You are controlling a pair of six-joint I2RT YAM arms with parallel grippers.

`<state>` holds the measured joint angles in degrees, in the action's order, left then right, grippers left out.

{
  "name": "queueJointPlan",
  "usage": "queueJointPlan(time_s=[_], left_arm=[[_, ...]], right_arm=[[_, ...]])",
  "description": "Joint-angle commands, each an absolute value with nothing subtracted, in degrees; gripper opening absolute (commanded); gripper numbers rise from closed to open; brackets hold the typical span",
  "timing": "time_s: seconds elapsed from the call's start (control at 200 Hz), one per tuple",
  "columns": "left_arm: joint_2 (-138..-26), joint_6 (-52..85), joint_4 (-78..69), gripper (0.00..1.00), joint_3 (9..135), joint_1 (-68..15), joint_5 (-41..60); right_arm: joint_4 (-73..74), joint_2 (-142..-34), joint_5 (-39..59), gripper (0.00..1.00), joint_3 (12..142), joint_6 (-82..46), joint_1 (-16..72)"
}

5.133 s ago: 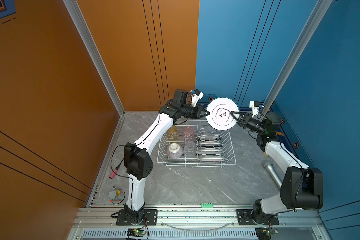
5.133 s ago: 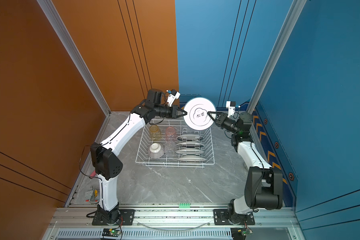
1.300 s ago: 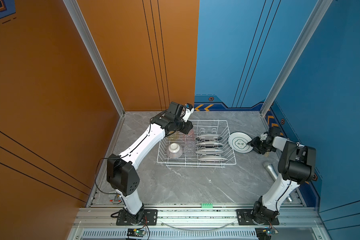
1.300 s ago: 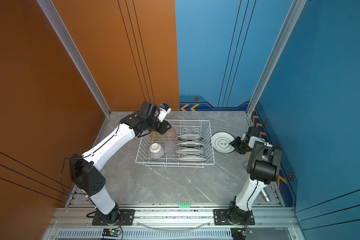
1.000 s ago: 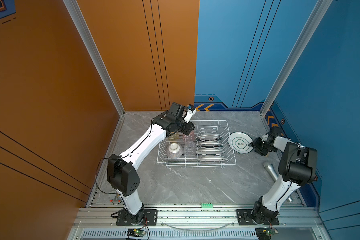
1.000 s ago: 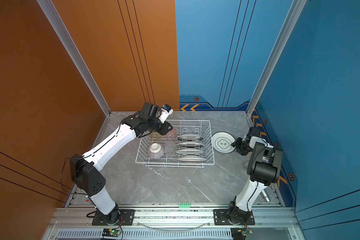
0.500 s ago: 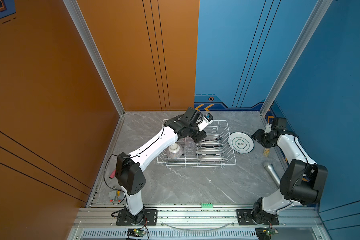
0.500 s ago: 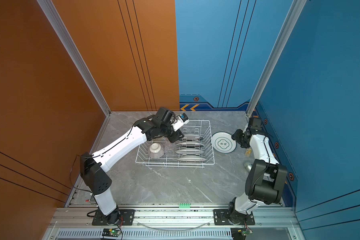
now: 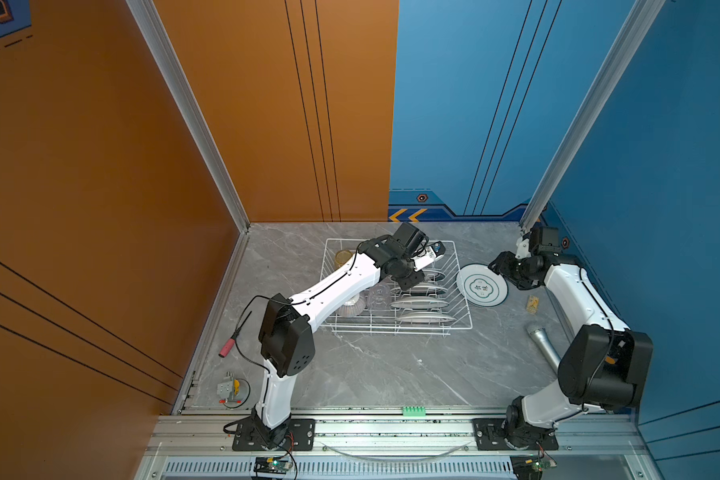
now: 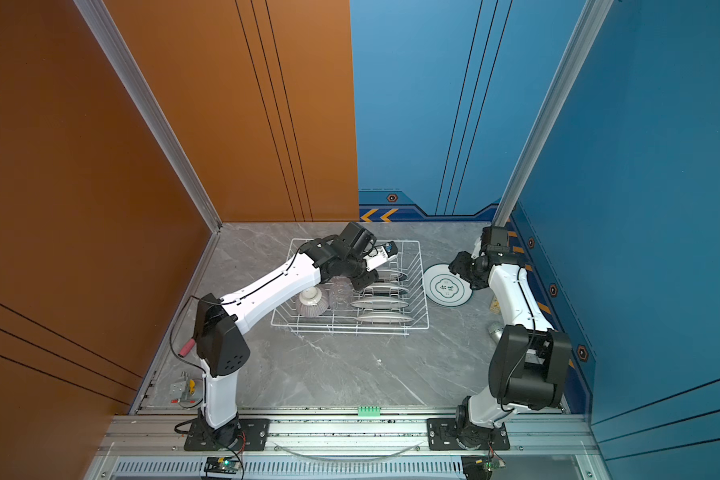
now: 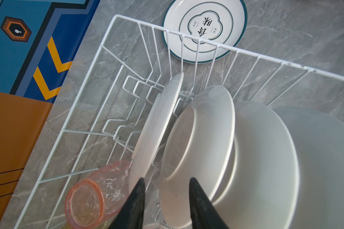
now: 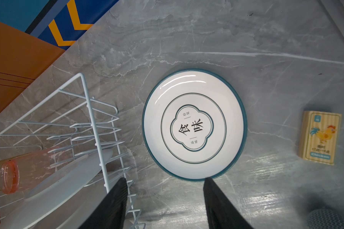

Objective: Unload the mixed dishes from the dish rack
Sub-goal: 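Raise the right gripper off the plate while the left gripper reaches into the rack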

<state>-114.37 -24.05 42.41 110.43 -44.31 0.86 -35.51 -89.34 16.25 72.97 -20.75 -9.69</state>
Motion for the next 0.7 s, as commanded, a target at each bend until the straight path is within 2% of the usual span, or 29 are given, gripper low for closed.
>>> queueJointPlan(time_s=[0.0, 0.36, 0.631, 0.696], left_arm=[[-116.5, -26.4, 44.0, 0.39, 113.4, -44.5, -1.1], [-122.0, -29.9, 44.6, 0.38, 117.9, -43.7, -2.5], [-125.6, -31.9, 44.6, 0.30, 122.3, -43.3, -5.1], [-126.3, -32.5, 44.6, 0.26, 123.1, -43.4, -6.0]], right_arm=[[-37.3, -87.1, 16.3, 0.60, 74.1, -19.8, -9.7], [-37.3, -86.8, 17.3, 0.60, 74.1, -19.4, -10.6], [-36.9, -86.1, 18.1, 0.60, 73.4, -19.3, -11.6], [-36.9, -86.1, 18.4, 0.60, 73.4, -19.2, -11.8]])
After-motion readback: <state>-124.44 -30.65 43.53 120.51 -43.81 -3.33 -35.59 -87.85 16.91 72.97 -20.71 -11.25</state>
